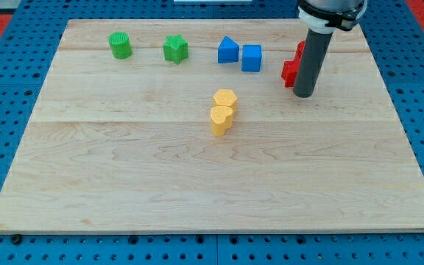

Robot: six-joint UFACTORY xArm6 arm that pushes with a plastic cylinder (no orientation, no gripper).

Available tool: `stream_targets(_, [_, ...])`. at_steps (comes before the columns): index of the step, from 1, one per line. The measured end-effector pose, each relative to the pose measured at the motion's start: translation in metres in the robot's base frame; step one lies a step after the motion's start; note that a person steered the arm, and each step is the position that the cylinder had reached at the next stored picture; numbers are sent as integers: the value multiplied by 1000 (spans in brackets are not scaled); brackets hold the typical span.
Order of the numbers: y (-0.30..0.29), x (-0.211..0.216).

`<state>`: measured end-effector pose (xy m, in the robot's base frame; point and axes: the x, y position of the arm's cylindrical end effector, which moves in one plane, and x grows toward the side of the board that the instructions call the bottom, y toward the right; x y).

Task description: Push the red blocks to the right side of the blue blocks

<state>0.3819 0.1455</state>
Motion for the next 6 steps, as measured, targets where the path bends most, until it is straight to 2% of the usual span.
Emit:
stream_targets(4, [0, -53])
stream_targets(6, [3, -43])
